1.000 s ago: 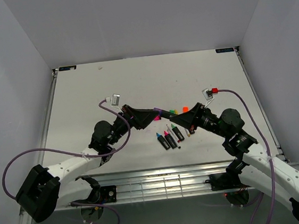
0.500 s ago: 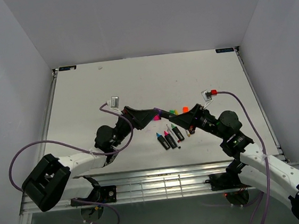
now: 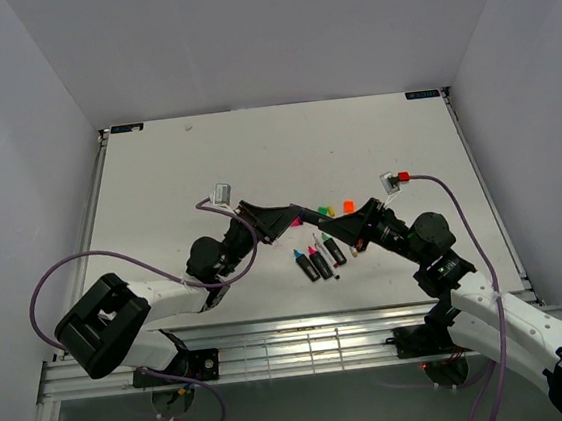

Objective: Open the pen caps

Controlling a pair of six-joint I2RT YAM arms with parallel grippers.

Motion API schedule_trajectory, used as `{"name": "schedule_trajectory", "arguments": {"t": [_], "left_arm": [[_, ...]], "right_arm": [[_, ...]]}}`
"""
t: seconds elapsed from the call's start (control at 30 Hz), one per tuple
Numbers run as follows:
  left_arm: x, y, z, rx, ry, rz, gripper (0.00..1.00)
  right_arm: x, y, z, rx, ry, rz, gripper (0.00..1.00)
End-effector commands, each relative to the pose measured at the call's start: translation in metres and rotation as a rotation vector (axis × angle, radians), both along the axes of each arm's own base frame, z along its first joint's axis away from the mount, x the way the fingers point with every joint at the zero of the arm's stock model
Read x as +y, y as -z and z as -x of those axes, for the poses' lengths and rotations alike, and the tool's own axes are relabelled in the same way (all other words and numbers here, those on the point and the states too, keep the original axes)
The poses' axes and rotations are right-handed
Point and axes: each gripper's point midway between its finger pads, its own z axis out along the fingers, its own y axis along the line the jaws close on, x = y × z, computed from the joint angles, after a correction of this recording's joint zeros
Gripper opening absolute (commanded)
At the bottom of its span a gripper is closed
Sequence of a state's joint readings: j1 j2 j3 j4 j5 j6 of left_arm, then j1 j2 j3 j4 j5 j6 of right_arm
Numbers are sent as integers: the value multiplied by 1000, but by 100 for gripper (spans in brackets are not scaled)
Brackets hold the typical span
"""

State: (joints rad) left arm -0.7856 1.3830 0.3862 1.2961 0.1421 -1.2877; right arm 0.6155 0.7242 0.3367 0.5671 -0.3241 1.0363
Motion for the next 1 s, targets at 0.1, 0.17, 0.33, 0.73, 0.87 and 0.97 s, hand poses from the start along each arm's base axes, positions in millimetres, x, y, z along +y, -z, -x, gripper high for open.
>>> {"name": "schedule_trajectory", "arguments": {"t": [0.1,0.17,0.33,0.73,0.87,0.97], "left_arm": [[14,-39,17,-102,14,154,16],[16,-36,18,-94,8,154,6],[8,-28,24,-95,66,88,0],[-24,2,57,-192,351,-204,0],[-19,2,57,-196,351,-213,0],[-13,1,51,-198,336,-222,0]], "right_arm": [[0,-4,2,-52,-9,-5,8],[0,1,2,-46,-11,18,14],[-3,2,1,-100,-9,163,46],[24,-2,22,-230,-349,337,53],[28,-1,31,-231,-413,304,47],[25,2,36,-235,-420,301,46]]}}
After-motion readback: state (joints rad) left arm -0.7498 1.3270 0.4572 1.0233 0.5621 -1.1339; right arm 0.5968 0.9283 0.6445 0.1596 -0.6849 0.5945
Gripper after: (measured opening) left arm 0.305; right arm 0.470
